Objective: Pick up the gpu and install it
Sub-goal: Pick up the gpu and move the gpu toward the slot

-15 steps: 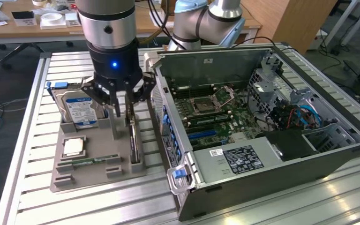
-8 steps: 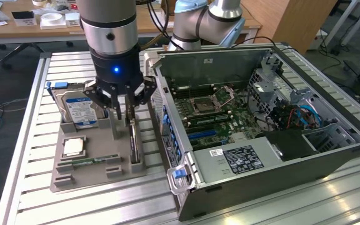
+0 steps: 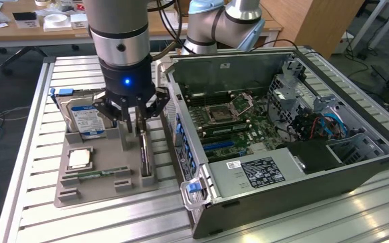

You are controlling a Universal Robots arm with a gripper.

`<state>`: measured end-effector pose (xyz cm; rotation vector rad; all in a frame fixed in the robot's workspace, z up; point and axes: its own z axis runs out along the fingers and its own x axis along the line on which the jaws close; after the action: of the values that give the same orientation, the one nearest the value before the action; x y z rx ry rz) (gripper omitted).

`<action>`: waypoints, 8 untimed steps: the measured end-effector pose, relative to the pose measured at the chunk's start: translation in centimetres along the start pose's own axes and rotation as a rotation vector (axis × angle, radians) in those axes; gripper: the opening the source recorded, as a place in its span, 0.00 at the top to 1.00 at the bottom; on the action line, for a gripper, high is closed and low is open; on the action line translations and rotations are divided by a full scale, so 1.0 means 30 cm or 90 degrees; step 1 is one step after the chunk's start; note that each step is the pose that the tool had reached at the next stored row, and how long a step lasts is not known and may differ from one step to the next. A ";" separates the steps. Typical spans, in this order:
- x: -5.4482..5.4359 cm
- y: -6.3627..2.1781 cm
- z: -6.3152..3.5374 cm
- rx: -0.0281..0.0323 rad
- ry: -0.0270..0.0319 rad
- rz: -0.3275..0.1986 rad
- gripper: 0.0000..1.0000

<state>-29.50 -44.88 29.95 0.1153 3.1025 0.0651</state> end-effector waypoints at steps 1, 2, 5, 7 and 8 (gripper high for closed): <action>-0.001 0.000 0.002 0.0000 0.0000 0.000 0.64; -0.002 0.000 0.004 0.0001 0.0000 0.000 0.64; -0.005 0.000 0.012 0.0003 -0.0001 0.000 0.64; -0.007 0.000 0.017 0.0008 0.0000 0.000 0.64; -0.008 0.000 0.018 0.0009 0.0000 0.000 0.64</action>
<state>-29.25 -44.87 29.43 0.1157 3.1026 0.0630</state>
